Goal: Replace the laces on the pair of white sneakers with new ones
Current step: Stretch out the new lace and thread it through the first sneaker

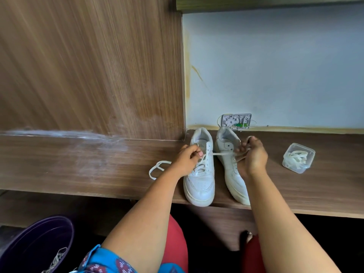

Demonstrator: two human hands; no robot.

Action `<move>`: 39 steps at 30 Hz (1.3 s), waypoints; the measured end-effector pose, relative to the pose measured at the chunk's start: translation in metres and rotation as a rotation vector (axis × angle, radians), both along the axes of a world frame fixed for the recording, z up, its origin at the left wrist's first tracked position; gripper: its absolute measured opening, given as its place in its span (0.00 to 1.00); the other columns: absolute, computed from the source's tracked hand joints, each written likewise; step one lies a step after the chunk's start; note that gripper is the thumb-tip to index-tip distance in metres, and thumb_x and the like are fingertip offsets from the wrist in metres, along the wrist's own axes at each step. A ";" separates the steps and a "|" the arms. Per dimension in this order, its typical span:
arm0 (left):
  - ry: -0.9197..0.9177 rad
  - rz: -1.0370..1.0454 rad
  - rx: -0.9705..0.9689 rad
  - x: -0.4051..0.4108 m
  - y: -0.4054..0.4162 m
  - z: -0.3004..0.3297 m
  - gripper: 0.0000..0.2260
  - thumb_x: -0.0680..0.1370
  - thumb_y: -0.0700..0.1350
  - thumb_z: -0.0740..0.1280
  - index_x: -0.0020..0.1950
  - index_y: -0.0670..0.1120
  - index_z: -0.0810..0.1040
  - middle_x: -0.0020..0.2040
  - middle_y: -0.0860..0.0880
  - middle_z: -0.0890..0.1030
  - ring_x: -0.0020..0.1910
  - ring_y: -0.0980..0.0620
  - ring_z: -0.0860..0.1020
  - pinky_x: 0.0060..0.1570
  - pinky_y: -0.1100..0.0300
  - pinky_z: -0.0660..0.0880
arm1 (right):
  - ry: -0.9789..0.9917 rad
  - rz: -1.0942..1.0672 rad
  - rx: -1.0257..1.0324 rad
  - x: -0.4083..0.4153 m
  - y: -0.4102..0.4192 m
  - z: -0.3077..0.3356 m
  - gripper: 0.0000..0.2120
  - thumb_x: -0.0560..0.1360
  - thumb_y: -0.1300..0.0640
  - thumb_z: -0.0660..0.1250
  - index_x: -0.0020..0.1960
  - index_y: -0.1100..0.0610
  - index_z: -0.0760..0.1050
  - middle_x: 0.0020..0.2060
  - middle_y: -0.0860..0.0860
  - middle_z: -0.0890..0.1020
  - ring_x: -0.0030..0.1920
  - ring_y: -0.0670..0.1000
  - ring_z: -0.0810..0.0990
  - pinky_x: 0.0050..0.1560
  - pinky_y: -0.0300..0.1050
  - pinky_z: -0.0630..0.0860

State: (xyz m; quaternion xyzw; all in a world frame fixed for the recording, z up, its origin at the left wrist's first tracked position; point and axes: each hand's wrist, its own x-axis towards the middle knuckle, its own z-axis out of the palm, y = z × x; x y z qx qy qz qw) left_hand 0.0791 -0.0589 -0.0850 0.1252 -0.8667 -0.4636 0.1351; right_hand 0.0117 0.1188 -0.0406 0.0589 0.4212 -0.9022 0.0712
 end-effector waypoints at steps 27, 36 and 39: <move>-0.270 0.480 -0.184 0.023 -0.021 0.020 0.09 0.73 0.47 0.66 0.52 0.53 0.76 0.57 0.50 0.73 0.63 0.45 0.68 0.61 0.53 0.67 | 0.884 0.030 1.400 0.004 -0.017 -0.037 0.10 0.74 0.57 0.66 0.53 0.59 0.80 0.48 0.57 0.83 0.51 0.61 0.77 0.55 0.44 0.65; -0.029 -0.034 -0.475 0.010 0.007 0.011 0.08 0.75 0.47 0.70 0.53 0.49 0.80 0.52 0.52 0.65 0.59 0.49 0.69 0.60 0.54 0.70 | 0.866 -0.058 1.603 0.016 -0.024 -0.036 0.08 0.74 0.51 0.67 0.45 0.53 0.83 0.38 0.54 0.84 0.51 0.60 0.73 0.48 0.50 0.72; -0.067 -0.045 -0.420 0.010 0.009 0.011 0.10 0.79 0.45 0.65 0.59 0.47 0.79 0.56 0.48 0.68 0.56 0.48 0.74 0.59 0.58 0.70 | 0.696 -0.010 1.422 0.017 -0.020 -0.033 0.07 0.73 0.51 0.68 0.46 0.52 0.84 0.39 0.55 0.83 0.52 0.57 0.75 0.46 0.47 0.75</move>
